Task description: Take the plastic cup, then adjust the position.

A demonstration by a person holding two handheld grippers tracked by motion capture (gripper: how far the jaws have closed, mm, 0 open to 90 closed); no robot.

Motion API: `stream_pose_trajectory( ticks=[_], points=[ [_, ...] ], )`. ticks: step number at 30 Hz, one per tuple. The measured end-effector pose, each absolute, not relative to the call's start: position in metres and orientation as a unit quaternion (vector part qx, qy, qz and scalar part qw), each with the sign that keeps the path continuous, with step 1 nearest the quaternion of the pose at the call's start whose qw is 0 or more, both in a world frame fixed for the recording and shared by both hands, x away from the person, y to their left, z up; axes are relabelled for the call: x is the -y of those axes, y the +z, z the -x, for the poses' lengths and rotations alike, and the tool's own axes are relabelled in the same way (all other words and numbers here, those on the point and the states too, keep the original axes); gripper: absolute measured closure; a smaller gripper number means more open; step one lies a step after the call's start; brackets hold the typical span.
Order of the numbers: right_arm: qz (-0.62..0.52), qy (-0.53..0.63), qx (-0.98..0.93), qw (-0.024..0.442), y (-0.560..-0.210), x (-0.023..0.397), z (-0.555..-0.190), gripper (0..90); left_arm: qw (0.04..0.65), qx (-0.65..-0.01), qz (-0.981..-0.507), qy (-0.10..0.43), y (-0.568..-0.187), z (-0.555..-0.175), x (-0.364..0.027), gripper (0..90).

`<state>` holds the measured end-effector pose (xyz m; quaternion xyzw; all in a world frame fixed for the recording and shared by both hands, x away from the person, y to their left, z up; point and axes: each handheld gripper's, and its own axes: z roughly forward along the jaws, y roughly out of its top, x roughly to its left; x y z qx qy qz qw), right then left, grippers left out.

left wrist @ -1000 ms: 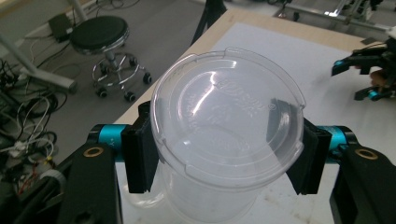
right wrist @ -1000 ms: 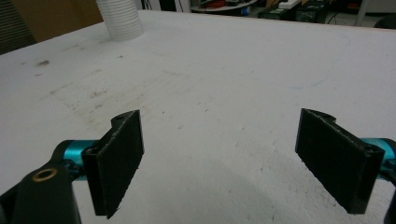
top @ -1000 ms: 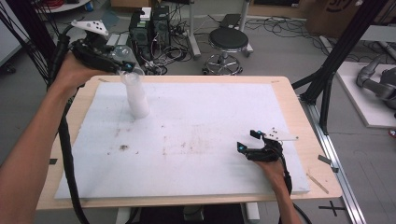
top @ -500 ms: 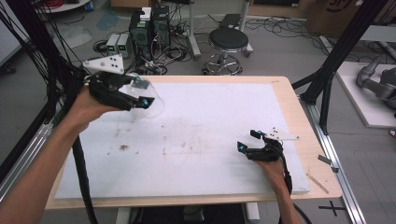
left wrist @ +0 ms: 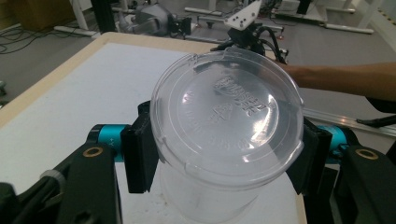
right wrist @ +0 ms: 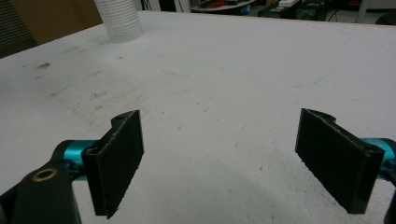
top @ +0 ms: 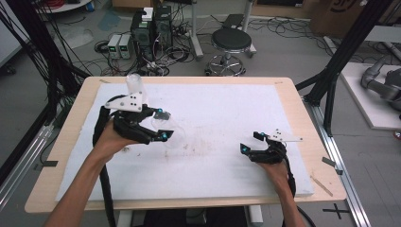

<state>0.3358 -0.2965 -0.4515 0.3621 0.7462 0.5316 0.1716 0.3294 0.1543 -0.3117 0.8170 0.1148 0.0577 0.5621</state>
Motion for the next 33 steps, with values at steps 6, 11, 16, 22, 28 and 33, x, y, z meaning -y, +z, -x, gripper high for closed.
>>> stream_pose_trajectory(
  ticks=[6,11,16,22,28,33],
  points=[
    [-0.362,0.53,-0.747,0.172,-0.452,0.296,-0.336,15.3,0.574,-0.112,-0.809,0.062,-0.327,-0.32,-0.151,37.0],
    [-0.361,0.529,-0.749,0.173,-0.452,0.296,-0.336,15.3,0.599,-0.111,-0.791,0.053,-0.338,-0.32,-0.151,37.0],
    [-0.364,0.527,-0.748,0.171,-0.451,0.295,-0.336,15.3,0.596,-0.109,-0.794,0.055,-0.338,-0.321,-0.151,37.0],
    [-0.36,0.526,-0.75,0.175,-0.451,0.295,-0.335,15.3,0.589,-0.115,-0.798,0.054,-0.342,-0.325,-0.151,37.1],
    [-0.358,0.527,-0.75,0.177,-0.451,0.294,-0.335,15.3,0.598,-0.12,-0.79,0.059,-0.341,-0.325,-0.154,37.1],
    [-0.353,0.527,-0.752,0.178,-0.451,0.294,-0.335,15.3,0.6,-0.121,-0.789,0.059,-0.341,-0.325,-0.157,37.1]
  ],
)
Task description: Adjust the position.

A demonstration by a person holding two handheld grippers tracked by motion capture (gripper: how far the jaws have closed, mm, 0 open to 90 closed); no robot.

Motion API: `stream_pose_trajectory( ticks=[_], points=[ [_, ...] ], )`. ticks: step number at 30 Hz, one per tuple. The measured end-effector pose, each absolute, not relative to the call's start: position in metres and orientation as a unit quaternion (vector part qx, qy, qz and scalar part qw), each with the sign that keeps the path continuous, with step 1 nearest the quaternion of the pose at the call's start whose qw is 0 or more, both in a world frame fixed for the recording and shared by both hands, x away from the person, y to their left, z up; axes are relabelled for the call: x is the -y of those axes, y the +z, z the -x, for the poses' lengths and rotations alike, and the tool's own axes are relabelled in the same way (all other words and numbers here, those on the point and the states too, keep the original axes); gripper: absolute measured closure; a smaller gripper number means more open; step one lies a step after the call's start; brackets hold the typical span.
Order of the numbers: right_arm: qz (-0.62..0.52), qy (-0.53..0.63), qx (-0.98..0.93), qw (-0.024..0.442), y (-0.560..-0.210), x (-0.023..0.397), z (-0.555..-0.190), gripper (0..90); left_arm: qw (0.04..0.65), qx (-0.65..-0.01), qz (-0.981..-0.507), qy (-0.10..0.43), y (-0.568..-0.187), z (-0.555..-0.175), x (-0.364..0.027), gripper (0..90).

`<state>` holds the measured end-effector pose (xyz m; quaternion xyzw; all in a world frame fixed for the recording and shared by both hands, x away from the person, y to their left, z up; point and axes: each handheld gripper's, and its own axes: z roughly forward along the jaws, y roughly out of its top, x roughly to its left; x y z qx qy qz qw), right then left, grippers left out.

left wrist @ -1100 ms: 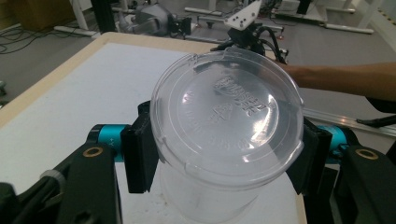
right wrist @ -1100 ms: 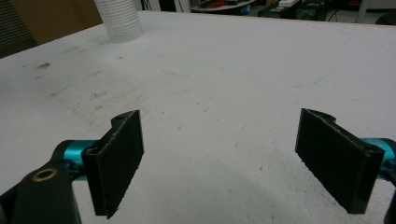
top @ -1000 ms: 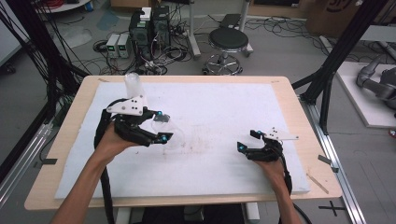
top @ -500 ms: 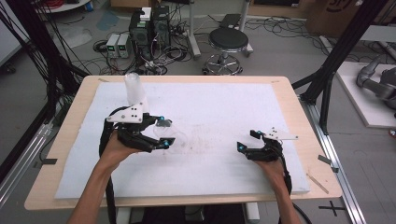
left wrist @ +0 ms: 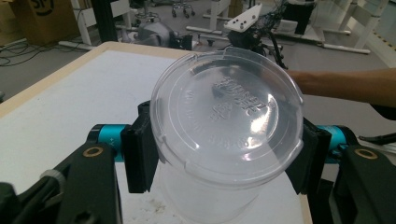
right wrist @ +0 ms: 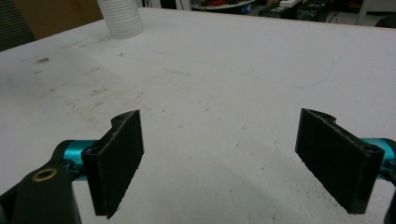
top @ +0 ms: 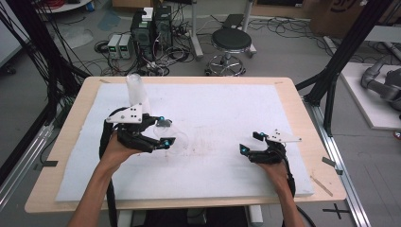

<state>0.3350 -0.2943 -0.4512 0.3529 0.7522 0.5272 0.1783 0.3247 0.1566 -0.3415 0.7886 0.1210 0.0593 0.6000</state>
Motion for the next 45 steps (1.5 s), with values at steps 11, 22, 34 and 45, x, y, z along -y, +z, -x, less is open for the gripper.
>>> stream_pose_trajectory(
  ticks=[11,22,34,45],
  points=[
    [-0.33,0.546,-0.753,0.16,-0.441,0.294,-0.334,15.3,0.604,-0.124,-0.785,0.057,-0.343,-0.325,-0.16,37.1],
    [-0.261,0.587,-0.758,0.115,-0.395,0.286,-0.329,15.3,0.608,-0.123,-0.783,0.051,-0.346,-0.326,-0.16,37.2],
    [-0.164,0.592,-0.786,0.062,-0.355,0.245,-0.335,15.3,0.621,-0.115,-0.775,0.041,-0.346,-0.324,-0.153,37.4],
    [-0.096,0.583,-0.807,0.011,-0.344,0.199,-0.339,15.3,0.622,-0.097,-0.777,0.029,-0.345,-0.321,-0.136,37.6]
  ],
)
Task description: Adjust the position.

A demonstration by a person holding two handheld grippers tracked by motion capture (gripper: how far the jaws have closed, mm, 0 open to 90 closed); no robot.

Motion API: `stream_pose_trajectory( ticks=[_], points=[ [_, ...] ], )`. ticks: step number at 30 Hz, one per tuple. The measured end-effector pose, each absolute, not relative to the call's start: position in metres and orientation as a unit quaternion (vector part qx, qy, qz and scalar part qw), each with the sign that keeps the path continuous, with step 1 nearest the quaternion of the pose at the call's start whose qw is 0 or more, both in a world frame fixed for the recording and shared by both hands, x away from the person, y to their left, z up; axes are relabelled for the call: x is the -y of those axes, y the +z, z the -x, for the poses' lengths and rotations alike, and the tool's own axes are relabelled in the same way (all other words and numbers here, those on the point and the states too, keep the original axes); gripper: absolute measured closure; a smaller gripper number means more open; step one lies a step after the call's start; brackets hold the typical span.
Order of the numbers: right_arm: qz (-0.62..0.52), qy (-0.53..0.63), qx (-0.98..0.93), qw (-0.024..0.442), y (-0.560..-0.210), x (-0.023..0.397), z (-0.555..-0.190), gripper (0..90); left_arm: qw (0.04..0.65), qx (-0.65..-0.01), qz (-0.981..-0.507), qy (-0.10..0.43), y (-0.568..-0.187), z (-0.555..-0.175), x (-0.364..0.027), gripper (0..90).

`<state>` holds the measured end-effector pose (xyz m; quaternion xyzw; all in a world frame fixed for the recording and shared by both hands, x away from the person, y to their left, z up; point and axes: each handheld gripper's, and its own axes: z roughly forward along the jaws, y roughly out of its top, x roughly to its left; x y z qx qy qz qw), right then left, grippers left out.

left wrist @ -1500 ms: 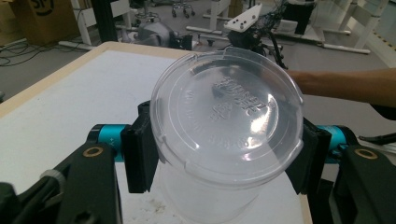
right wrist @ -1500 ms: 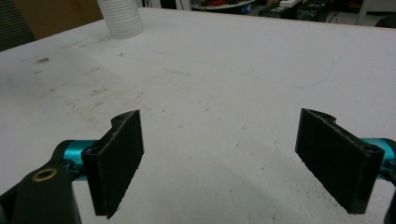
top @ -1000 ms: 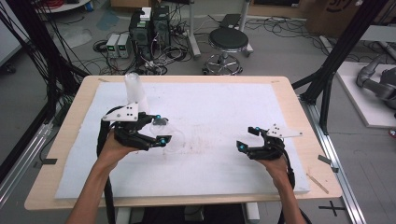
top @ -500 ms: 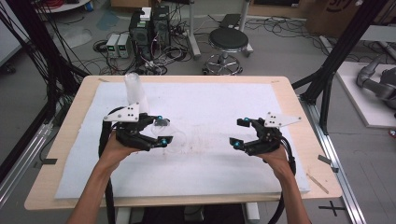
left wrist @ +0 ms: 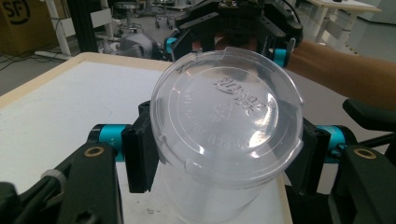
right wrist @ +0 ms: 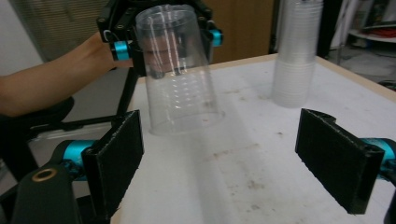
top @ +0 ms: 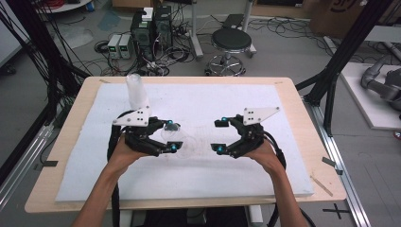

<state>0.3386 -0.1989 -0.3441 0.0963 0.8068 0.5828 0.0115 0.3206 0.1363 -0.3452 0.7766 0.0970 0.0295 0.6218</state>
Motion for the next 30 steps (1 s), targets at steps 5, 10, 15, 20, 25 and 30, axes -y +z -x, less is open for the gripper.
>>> stream_pose_trajectory(
  ticks=[5,10,15,20,25,30],
  points=[
    [-0.078,0.575,-0.814,-0.01,-0.345,0.18,-0.339,15.2,0.625,-0.089,-0.775,0.025,-0.343,-0.319,-0.132,37.6],
    [-0.061,0.571,-0.818,-0.03,-0.349,0.164,-0.338,15.2,0.625,-0.083,-0.776,0.022,-0.342,-0.317,-0.127,37.7],
    [-0.048,0.565,-0.822,-0.043,-0.352,0.151,-0.337,15.3,0.626,-0.08,-0.775,0.019,-0.342,-0.315,-0.125,37.7],
    [-0.041,0.56,-0.826,-0.045,-0.355,0.141,-0.338,15.3,0.63,-0.078,-0.772,0.016,-0.341,-0.314,-0.123,37.7],
    [-0.042,0.562,-0.824,-0.056,-0.357,0.136,-0.338,15.3,0.633,-0.075,-0.771,0.015,-0.34,-0.314,-0.123,37.7],
    [-0.039,0.56,-0.825,-0.058,-0.359,0.133,-0.338,15.3,0.635,-0.072,-0.769,0.012,-0.34,-0.313,-0.122,37.7]
  ],
)
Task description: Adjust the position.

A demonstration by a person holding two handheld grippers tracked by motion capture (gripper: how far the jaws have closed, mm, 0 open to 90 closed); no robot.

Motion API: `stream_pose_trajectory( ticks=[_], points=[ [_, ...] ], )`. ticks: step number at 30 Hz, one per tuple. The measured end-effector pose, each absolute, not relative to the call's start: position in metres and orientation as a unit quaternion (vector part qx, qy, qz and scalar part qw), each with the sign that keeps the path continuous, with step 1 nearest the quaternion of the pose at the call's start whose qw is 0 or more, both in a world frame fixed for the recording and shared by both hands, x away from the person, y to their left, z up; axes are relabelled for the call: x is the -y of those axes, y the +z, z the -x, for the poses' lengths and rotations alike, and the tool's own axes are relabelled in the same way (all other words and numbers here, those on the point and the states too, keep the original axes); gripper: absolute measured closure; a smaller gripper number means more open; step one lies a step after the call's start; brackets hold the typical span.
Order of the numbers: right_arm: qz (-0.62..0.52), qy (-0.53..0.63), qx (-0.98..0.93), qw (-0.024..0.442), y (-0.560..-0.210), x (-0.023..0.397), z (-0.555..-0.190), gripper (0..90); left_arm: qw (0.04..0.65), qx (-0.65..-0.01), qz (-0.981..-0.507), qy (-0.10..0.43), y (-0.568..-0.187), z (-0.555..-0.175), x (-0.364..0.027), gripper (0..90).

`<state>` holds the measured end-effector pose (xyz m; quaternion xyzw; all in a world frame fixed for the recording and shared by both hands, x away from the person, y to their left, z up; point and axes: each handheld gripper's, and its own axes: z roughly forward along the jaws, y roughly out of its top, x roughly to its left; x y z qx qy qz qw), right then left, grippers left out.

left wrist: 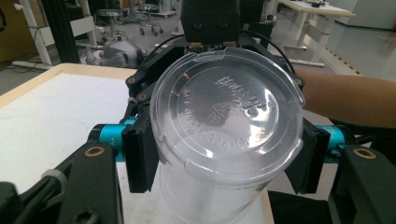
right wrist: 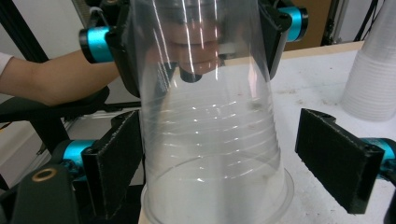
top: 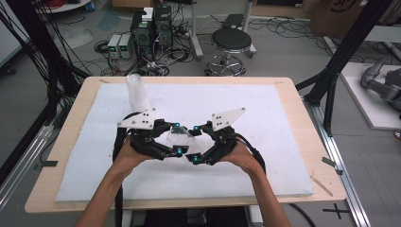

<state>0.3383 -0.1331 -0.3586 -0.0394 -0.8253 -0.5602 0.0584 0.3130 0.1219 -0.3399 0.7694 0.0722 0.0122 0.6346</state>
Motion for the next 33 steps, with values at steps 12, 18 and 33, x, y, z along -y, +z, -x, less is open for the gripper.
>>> stream_pose_trajectory(
  ticks=[12,18,33],
  points=[
    [0.034,-0.559,0.826,0.065,-0.3618,0.1292,-0.3391,22.1,0.64,-0.072,-0.765,0.011,-0.3398,-0.3133,-0.1233,37.8],
    [0.025,-0.559,0.826,0.066,-0.3611,0.1292,-0.3382,28.0,0.639,-0.074,-0.765,0.01,-0.3404,-0.3137,-0.1239,37.8],
    [0.018,-0.558,0.827,0.065,-0.3625,0.1307,-0.3375,32.3,0.638,-0.073,-0.767,0.003,-0.3427,-0.315,-0.1232,37.5]
  ],
)
